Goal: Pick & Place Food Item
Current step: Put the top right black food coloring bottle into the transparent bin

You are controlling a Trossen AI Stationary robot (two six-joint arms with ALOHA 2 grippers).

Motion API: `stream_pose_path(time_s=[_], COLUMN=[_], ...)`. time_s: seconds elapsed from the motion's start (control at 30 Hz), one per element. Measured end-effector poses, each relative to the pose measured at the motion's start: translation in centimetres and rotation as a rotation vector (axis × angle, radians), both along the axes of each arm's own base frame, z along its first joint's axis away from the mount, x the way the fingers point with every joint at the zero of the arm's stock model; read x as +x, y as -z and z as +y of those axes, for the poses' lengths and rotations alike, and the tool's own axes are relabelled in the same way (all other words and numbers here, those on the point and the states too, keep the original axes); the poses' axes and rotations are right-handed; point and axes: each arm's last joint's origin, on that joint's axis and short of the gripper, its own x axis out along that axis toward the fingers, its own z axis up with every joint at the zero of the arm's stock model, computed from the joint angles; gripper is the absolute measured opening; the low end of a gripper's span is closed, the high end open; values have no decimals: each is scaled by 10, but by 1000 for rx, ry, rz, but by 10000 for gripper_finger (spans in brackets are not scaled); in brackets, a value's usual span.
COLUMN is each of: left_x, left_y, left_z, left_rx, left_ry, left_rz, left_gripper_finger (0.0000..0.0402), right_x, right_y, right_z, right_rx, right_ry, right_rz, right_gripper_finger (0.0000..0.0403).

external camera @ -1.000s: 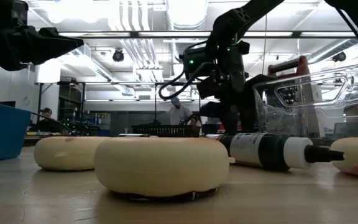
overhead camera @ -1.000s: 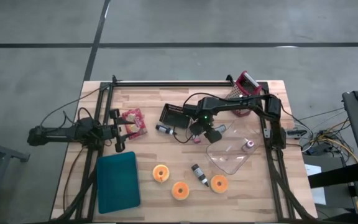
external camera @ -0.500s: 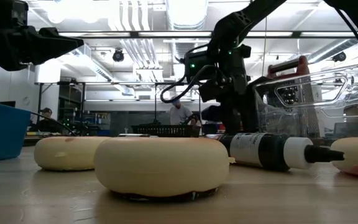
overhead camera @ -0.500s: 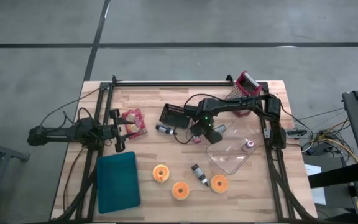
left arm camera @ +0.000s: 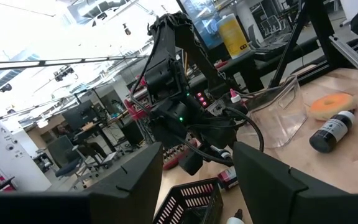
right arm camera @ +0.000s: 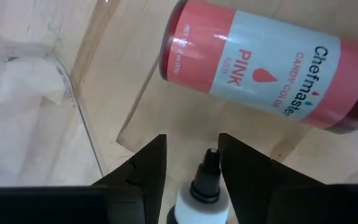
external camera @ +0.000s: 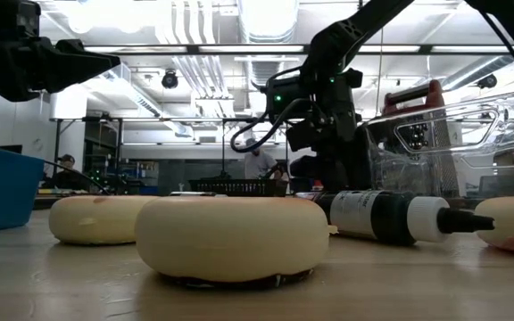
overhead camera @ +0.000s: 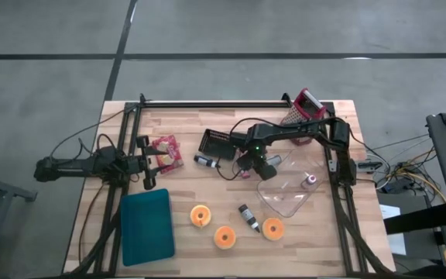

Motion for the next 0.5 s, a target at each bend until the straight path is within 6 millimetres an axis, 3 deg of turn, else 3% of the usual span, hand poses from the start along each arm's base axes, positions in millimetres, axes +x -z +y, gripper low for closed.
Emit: stream_pose_path(time_s=[0.5], left_x=[0], left_y=[0], left_z=[0], left_rx=[0], left_ry=[0], left_rz=[0], left_gripper_finger=[200], right_x=[1], right_y=[2], right_z=[2], right_rx=[-3], right_ry=[-24], right_rz=[-16], right_gripper_finger=[68])
